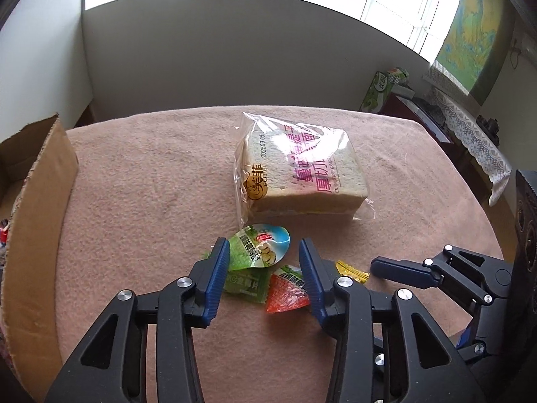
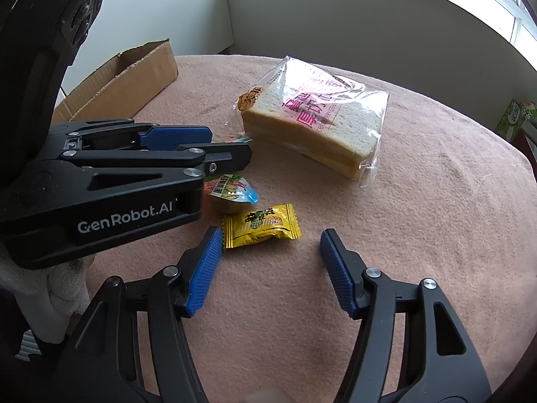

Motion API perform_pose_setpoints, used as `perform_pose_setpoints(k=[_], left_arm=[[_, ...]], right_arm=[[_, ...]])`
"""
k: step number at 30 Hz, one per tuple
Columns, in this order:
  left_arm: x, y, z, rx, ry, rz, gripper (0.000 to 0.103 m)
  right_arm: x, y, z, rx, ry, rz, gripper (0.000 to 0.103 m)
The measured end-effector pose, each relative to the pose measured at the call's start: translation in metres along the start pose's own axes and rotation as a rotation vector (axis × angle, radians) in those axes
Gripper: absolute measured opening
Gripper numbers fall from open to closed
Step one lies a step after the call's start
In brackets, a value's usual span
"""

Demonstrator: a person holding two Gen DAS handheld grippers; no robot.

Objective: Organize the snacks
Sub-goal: 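Grasp the blue-lidded jelly cup with the left tool while the right tool grasps the yellow candy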

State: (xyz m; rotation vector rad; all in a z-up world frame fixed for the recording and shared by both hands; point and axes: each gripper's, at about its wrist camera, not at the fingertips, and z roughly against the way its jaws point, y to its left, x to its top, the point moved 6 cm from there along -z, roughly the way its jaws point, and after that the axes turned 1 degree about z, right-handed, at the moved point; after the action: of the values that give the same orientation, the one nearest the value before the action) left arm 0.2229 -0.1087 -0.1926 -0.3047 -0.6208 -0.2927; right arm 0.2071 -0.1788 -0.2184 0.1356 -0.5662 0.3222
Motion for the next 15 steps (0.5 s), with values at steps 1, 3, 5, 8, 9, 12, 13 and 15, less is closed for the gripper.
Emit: perform_pose_setpoints(k=[1, 3, 5, 8, 9, 12, 13, 15], left_arm=[[0.0000, 0.0006, -0.0013, 0.001, 0.003, 0.000, 0.038], [0.0001, 0.0010, -0.0020, -0.001, 0.003, -0.002, 0.038], [0.0011, 0.0013, -0.0030, -0.001, 0.004, -0.005, 0.034], [0.0013, 0.0009, -0.0028, -0.010, -0.001, -0.005, 0.029], [0.0012, 0.0010, -0.0027, -0.009, -0.003, -0.009, 0.029], [0.0001, -0.0012, -0.0015, -0.007, -0.007, -0.029, 0.026], [-0.0001, -0.0021, -0.0007, -0.004, -0.009, -0.034, 0.025], [0.0009, -0.0021, 0.0003, -0.006, -0.013, -0.029, 0.023]], right_arm=[[0.0005, 0.0004, -0.0003, -0.001, -0.001, 0.002, 0.064], [0.0016, 0.0010, -0.0008, -0.002, -0.001, 0.005, 0.064], [0.0043, 0.0022, -0.0037, -0.003, 0.000, 0.008, 0.064], [0.0061, 0.0037, -0.0057, -0.002, 0.000, 0.008, 0.064], [0.0062, 0.0035, -0.0056, -0.001, 0.000, 0.006, 0.064], [0.0040, -0.0011, -0.0017, -0.003, -0.001, -0.003, 0.049], [0.0045, -0.0022, -0.0015, 0.001, -0.001, -0.009, 0.046], [0.0051, -0.0048, -0.0015, 0.010, 0.003, -0.017, 0.040]])
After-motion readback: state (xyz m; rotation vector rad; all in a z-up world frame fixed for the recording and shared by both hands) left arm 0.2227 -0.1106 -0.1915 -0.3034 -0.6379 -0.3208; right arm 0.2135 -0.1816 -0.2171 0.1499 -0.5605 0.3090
